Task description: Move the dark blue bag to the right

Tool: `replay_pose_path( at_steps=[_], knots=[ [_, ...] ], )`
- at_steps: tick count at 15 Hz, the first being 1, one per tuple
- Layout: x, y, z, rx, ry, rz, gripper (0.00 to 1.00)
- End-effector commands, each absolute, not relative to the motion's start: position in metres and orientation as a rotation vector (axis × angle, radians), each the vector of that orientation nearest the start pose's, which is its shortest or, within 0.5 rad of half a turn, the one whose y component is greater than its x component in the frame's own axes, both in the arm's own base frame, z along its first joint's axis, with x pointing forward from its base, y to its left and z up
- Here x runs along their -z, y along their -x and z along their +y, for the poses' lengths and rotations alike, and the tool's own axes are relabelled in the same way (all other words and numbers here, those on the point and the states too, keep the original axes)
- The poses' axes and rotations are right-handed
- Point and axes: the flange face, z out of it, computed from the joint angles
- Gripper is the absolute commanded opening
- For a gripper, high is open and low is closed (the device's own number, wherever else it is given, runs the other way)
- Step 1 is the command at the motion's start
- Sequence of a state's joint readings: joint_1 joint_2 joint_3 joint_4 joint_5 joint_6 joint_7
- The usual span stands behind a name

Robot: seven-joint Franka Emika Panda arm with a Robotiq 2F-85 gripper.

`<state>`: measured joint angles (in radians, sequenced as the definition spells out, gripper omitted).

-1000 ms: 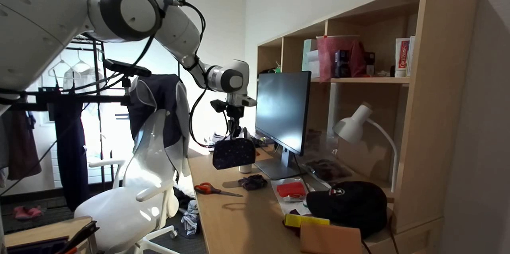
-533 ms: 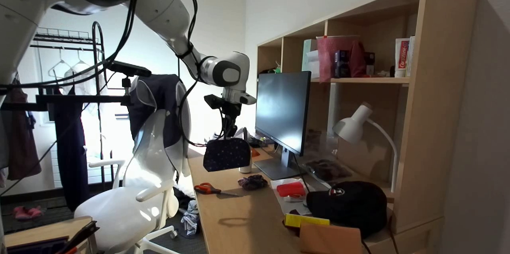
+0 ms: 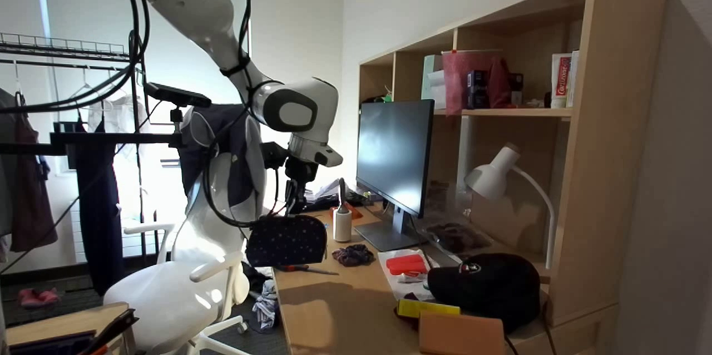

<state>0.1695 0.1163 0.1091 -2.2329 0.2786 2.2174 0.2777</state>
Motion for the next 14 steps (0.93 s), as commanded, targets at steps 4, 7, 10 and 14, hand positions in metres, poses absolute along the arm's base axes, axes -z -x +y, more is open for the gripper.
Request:
replay_pose_path(
  at_steps=[4, 7, 10, 14],
  knots=[
    [-0.319, -0.482, 0.136, -0.264, 2.953, 0.244, 0.09],
    [-0.321, -0.481, 0.136, -0.259, 2.954, 0.240, 0.08],
    [-0.319, -0.506, 0.135, -0.241, 3.000, 0.218, 0.08],
    [-0.318, -0.523, 0.106, -0.207, 3.044, 0.200, 0.08]
  ],
)
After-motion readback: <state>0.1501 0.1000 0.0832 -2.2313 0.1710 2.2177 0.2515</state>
